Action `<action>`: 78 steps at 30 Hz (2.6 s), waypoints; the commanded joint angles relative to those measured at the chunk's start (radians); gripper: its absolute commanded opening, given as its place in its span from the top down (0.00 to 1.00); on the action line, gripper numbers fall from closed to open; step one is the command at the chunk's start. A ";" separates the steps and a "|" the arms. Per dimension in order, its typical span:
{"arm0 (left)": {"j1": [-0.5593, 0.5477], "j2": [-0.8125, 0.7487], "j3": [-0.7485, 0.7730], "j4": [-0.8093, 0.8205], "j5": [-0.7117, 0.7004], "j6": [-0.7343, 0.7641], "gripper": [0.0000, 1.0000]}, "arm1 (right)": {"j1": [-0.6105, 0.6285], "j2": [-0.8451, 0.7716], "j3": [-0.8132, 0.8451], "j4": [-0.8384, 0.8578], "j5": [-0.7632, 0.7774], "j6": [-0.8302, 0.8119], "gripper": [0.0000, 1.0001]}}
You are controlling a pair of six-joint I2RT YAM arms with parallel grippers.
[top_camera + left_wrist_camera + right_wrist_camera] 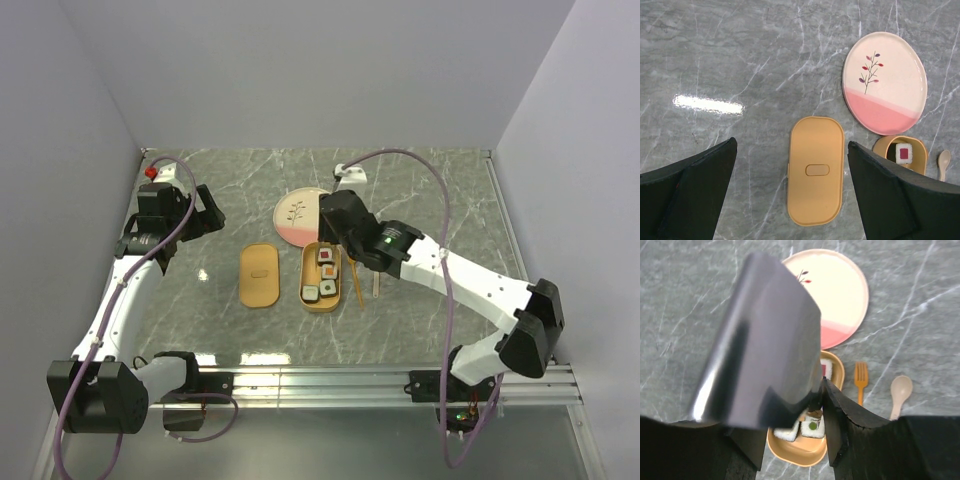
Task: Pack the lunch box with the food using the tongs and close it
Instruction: Place the food into the lunch box, then put down the clamp
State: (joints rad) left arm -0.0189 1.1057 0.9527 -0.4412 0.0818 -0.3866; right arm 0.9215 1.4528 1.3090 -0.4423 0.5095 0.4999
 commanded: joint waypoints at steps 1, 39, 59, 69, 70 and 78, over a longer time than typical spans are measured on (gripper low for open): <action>0.002 -0.020 -0.002 0.022 0.009 -0.001 0.01 | -0.021 -0.077 0.024 -0.019 0.076 0.015 0.50; 0.000 -0.006 -0.034 0.048 -0.002 0.008 0.01 | -0.413 -0.414 -0.432 -0.184 0.006 -0.092 0.50; 0.002 0.075 0.027 0.041 -0.014 0.031 0.00 | -0.661 0.016 -0.272 0.117 -0.221 -0.320 0.51; 0.002 0.141 0.129 0.013 -0.013 0.055 0.01 | -0.747 0.294 -0.059 0.125 -0.356 -0.383 0.51; 0.002 0.147 0.136 0.013 -0.013 0.057 0.01 | -0.751 0.313 -0.044 0.116 -0.376 -0.385 0.51; 0.000 0.195 0.192 0.006 -0.008 0.057 0.00 | -0.791 0.466 0.091 0.059 -0.450 -0.408 0.49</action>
State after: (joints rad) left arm -0.0189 1.2938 1.0920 -0.4358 0.0742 -0.3523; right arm 0.1413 1.8919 1.3293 -0.3664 0.1036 0.1188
